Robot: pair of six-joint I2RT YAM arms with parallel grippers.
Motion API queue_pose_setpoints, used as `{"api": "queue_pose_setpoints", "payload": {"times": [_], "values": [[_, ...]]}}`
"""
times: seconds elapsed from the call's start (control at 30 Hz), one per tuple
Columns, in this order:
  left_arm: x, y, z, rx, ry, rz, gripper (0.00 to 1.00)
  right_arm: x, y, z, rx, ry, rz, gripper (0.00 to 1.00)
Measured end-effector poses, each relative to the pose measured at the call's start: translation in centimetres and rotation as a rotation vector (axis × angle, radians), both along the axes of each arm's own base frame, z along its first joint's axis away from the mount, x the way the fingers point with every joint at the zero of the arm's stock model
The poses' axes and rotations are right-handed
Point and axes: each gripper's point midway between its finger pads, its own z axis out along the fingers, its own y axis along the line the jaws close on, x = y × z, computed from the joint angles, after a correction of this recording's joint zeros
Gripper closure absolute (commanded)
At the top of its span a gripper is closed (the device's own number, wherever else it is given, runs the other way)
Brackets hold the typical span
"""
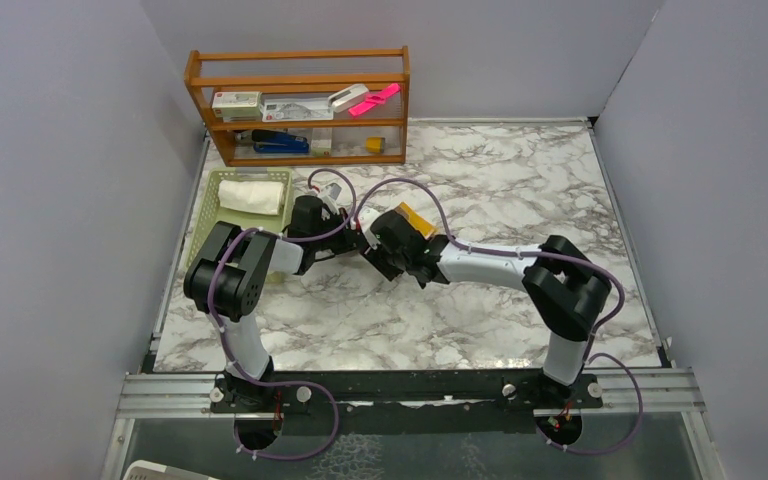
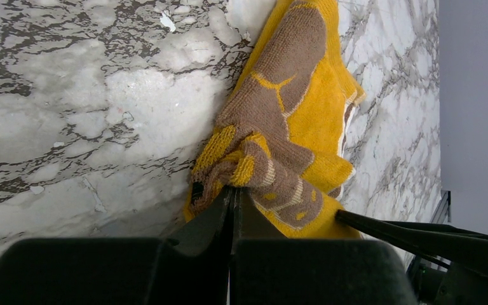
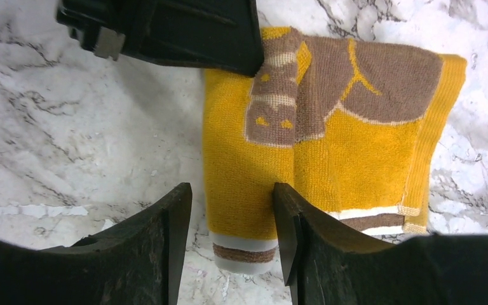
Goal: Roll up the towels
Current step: Roll the towel at the center of the board.
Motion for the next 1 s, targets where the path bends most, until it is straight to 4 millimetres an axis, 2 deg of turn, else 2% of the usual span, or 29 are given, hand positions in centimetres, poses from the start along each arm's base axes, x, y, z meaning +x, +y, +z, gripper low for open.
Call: {"api": "queue_pose_setpoints", "payload": {"times": [0.13,0.37,0.53,0.77,0.93,1.0], "values": [[0.0,0.0,0.0,0.003,-0.004,-0.004,1.00,0.0,-0.4,-1.4,-0.035,0.016,-0.010,0.50],[0.2,-0.1,0.0,0.011,-0.003,-0.017,1.00,0.0,-0.9,-2.8,-0.046,0.047,-0.041,0.54],[0.2,-0.1,0.0,0.016,-0.002,-0.023,1.00,0.8,-1.5,-2.9,-0.011,0.081,-0.081,0.65],[0.2,0.0,0.1,0.021,0.003,-0.023,1.00,1.3,-1.7,-3.0,0.055,0.140,-0.111,0.99],[0.1,1.7,1.4,0.023,0.011,0.030,0.99,1.3,-1.4,-2.8,0.133,0.218,-0.107,0.99],[0.0,2.9,3.1,0.024,-0.010,0.070,0.97,1.1,-1.4,-2.7,0.179,0.269,-0.098,0.99]]}}
